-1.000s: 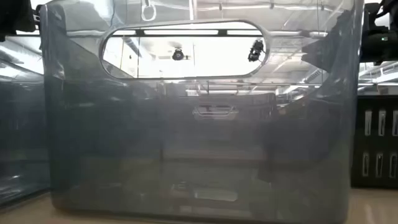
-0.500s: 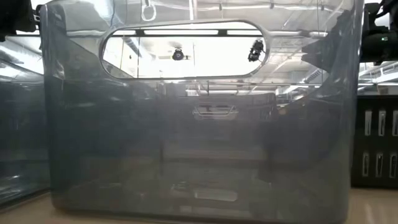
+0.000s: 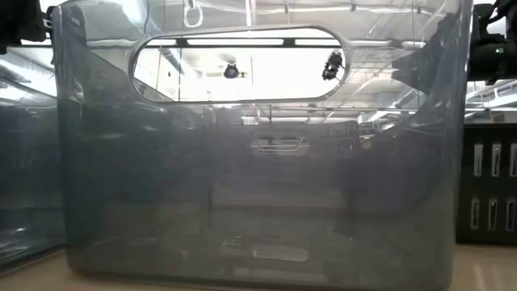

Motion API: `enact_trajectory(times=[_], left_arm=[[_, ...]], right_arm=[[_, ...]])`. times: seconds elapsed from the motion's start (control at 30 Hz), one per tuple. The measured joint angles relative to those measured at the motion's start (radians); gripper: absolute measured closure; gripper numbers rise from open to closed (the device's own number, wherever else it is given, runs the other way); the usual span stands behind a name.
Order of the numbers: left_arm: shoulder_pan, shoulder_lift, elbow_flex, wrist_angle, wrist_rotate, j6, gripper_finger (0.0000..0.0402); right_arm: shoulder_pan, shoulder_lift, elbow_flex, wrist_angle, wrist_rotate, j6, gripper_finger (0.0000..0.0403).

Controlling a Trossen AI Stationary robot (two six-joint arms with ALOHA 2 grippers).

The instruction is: Stack baskets by color

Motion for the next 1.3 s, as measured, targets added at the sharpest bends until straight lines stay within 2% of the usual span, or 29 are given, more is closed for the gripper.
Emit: enact_trajectory(times=[1.3], left_arm=[[0.0,0.0,0.0,0.0,0.0,0.0,0.0372]], right_arm=[[0.0,0.0,0.0,0.0,0.0,0.0,0.0239]])
